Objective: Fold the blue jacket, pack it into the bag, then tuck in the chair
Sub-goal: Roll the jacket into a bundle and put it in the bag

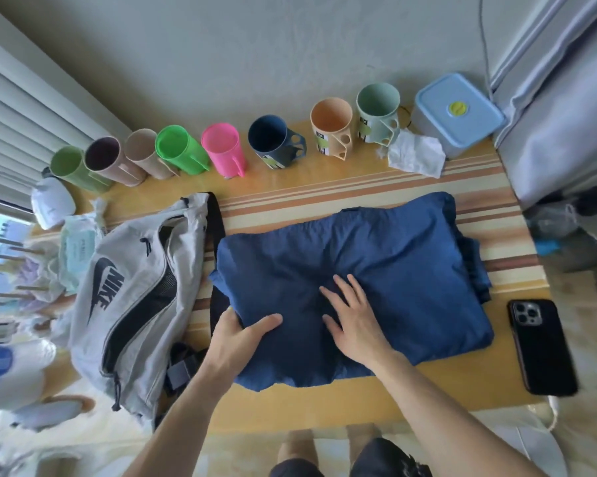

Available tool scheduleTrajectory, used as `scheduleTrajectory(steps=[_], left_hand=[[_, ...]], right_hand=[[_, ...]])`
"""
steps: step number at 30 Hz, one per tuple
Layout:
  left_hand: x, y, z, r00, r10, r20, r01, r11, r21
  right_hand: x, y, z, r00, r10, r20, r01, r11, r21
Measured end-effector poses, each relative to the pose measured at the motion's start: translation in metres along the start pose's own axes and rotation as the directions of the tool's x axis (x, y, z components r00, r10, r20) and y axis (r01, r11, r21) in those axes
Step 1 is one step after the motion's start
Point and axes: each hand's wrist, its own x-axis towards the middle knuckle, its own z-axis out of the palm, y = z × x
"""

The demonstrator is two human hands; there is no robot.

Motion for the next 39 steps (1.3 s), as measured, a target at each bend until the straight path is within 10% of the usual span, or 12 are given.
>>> scheduleTrajectory(steps=[2,4,7,9,11,14,16,18,25,31,39], left_hand=[[-0.013,0.030,0.017,0.978,0.199,0.069,-0.209,0.958,0.197],[-0.021,0.059,0.053,0.895,0.404,0.191,-0.447,0.821,0.355],[-0.024,0.083,0.130,0.736,0.487,0.471,-0.654,0.691,0.309],[-0.029,0.092,0.174,0.662,0.377,0.647,-0.630,0.748,0.209],[-0.029,0.090,0.198,0.619,0.353,0.702,-0.592,0.797,0.121],[-0.011,0.061,0.196,0.606,0.624,0.493,-0.775,0.603,0.190],[0.018,0.034,0.186,0.547,0.781,0.302,-0.798,0.376,0.472],[0.054,0.014,0.178,0.581,0.767,0.271,-0.664,0.255,0.703],[0.121,0.005,0.179,0.662,0.463,0.589,-0.652,-0.031,0.758],[0.058,-0.044,0.138,0.304,0.561,0.770,-0.838,-0.226,0.496],[0.070,-0.064,0.173,0.308,0.531,0.790,-0.791,-0.319,0.522]], right_hand=[[0.000,-0.007,-0.037,0.972,0.204,0.115,-0.233,0.796,0.559],[-0.011,-0.005,-0.082,0.920,0.318,0.230,-0.340,0.350,0.873],[-0.047,0.021,-0.141,0.872,0.427,0.241,-0.214,-0.111,0.970],[-0.071,0.039,-0.169,0.817,0.550,0.175,-0.066,-0.213,0.975],[-0.085,0.060,-0.181,0.694,0.709,0.120,-0.035,-0.133,0.990],[-0.093,0.081,-0.172,0.565,0.799,-0.206,-0.259,0.409,0.875],[-0.094,0.084,-0.155,0.643,0.544,-0.539,-0.292,0.825,0.484],[-0.084,0.080,-0.130,0.786,0.201,-0.585,-0.194,0.978,0.075],[-0.061,0.126,-0.055,0.991,0.109,-0.077,-0.130,0.917,-0.377],[-0.093,0.107,-0.067,0.985,0.087,-0.146,-0.121,0.961,-0.248],[-0.088,0.087,-0.084,0.995,0.068,-0.075,-0.079,0.985,-0.155]])
